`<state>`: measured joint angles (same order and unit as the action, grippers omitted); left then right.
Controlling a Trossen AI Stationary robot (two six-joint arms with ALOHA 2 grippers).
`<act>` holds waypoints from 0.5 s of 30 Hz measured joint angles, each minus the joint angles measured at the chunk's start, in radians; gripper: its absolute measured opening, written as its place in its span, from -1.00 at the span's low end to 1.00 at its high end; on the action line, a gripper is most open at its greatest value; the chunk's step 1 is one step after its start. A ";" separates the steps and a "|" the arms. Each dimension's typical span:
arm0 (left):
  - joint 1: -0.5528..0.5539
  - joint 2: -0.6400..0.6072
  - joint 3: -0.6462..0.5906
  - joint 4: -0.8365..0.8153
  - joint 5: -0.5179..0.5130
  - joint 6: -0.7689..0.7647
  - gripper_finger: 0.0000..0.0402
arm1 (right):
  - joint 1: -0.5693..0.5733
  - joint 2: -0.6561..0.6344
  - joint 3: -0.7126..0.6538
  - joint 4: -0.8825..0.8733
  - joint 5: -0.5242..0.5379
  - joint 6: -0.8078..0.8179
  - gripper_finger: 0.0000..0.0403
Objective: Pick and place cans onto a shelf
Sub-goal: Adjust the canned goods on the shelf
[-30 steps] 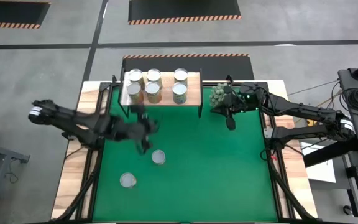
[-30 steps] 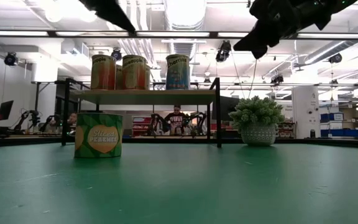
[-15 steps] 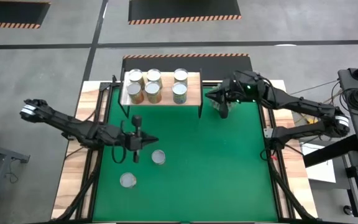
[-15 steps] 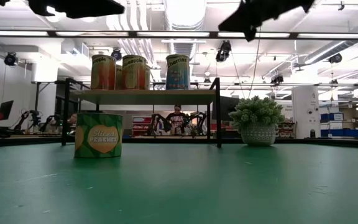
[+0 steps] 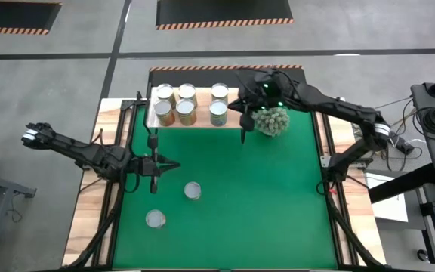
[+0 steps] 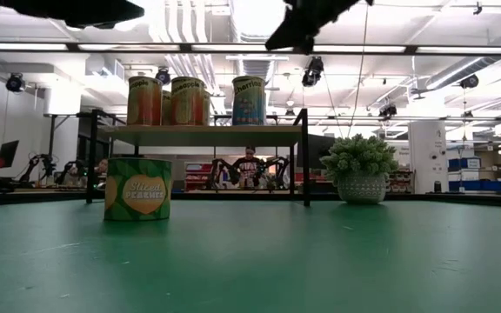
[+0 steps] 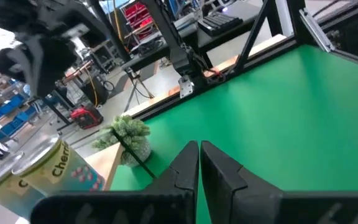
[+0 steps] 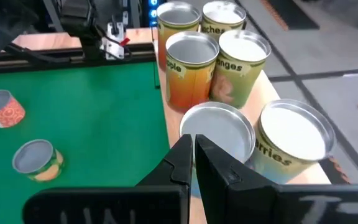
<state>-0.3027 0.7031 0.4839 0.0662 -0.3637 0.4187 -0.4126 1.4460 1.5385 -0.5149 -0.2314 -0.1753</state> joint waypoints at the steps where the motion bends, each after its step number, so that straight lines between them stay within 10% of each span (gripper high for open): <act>1: 0.000 -0.003 -0.006 -0.004 0.000 0.000 -1.00 | 0.000 0.024 0.034 -0.016 0.000 -0.001 -0.96; 15: 0.000 -0.006 -0.006 -0.023 -0.003 -0.013 -1.00 | 0.000 0.214 0.279 -0.080 0.004 0.067 -0.96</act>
<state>-0.3027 0.6975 0.4782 0.0429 -0.3672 0.4056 -0.4126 1.6599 1.8175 -0.5950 -0.2273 -0.1085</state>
